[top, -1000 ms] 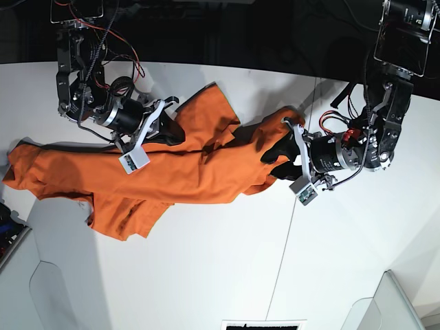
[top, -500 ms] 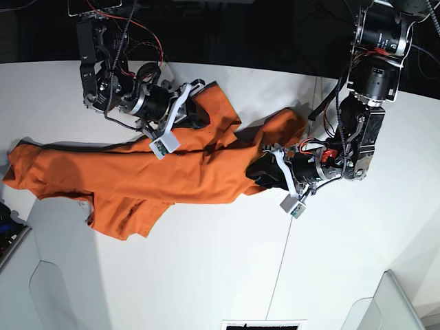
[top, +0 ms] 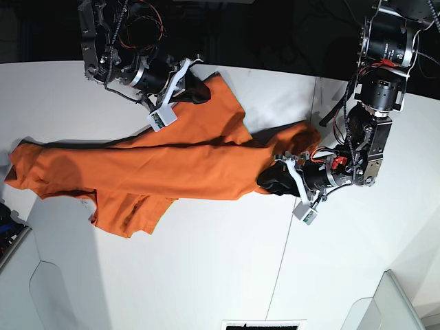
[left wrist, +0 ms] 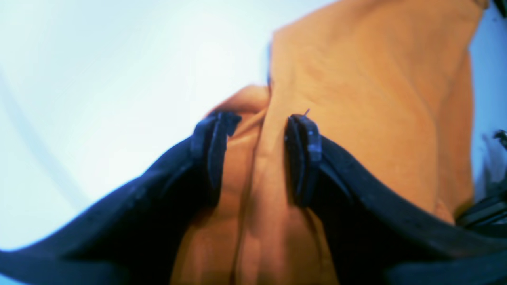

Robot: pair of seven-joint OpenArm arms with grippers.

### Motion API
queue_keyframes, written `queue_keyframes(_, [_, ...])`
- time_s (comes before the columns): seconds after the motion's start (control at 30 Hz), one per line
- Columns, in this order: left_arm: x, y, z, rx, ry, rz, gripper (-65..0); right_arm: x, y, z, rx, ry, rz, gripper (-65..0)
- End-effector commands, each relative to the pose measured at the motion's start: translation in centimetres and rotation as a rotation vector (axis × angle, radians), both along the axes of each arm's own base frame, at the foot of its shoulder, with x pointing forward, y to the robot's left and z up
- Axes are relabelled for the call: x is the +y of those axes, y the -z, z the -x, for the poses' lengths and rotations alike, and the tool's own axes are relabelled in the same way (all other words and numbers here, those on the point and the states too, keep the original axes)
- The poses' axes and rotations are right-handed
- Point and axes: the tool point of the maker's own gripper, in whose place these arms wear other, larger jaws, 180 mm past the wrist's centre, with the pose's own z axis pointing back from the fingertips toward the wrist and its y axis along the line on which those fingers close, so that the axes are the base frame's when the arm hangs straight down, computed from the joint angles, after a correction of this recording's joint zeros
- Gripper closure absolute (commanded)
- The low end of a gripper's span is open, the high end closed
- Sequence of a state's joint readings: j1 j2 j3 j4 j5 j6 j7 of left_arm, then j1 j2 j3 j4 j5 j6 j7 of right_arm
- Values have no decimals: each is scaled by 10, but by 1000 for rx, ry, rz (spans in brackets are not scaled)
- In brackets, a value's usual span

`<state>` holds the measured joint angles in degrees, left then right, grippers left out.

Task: Layout the t-shirt on the table in an organized manner, then fold the t-shirt properly
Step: 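Pull the shirt apart between both grippers, stretching it across the table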

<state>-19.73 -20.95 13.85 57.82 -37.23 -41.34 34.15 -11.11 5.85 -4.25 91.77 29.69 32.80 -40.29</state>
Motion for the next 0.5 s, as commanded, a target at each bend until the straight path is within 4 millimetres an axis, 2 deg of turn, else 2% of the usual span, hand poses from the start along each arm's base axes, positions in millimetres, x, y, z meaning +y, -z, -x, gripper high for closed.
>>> queue_keyframes(0.0, [16, -2, -8, -3, -9, -78, -286, 0, -2, 2, -6, -16, 7, 0])
queue_keyframes(0.23, [31, -23, -33, -76, -10, -139, -286, 1, -3, 2, 1, -15, -7, 0])
queue_keyframes(0.47, [45, -38, -46, -107, -33, -155, -286, 2, -5, 1, -1, -13, -15, 0])
